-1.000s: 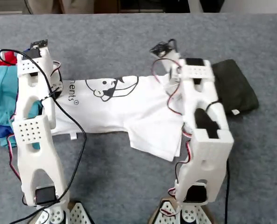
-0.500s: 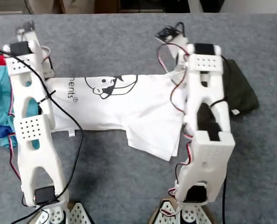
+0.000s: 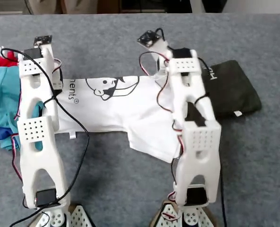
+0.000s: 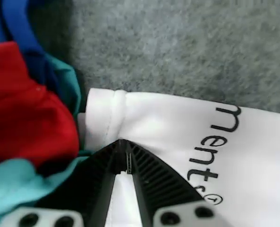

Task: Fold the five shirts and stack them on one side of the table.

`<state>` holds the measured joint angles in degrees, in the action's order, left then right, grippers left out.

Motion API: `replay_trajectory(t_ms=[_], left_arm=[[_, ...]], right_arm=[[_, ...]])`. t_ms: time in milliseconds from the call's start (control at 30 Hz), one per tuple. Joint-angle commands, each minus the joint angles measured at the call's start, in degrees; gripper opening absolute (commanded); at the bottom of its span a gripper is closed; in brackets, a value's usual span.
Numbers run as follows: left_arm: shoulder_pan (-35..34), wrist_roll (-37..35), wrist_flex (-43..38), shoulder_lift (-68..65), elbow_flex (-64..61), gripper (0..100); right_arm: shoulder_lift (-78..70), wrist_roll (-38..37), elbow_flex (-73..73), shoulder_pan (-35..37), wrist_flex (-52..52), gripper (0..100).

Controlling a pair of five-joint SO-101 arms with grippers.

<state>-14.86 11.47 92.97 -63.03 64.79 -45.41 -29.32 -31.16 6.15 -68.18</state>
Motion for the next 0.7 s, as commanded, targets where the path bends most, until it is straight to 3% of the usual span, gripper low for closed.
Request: replay_trajectory(t_ms=[0,200,367,467,667], left_arm=[[-0.62,0.35,0.35,0.13,2.02,2],[-3.43,0.62,-1.14,0.66,1.85,2],[-3.25,0.62,7.82,0.75,8.79,2],[-3.60,0.62,8.00,1.71,11.60,2],[-3.78,4.31,8.09,14.20,-1.05,2]], right_arm=[[-5.14,2.90,-11.74,-5.93,-0.18,0.9],[-10.59,3.69,-35.65,-6.81,-14.59,0.7],[-12.09,3.69,-53.85,-3.82,-26.64,0.8],[-12.26,2.37,-61.76,-2.07,-33.14,0.9],[-9.10,-1.05,-56.66,-1.10,-34.55,0.5]])
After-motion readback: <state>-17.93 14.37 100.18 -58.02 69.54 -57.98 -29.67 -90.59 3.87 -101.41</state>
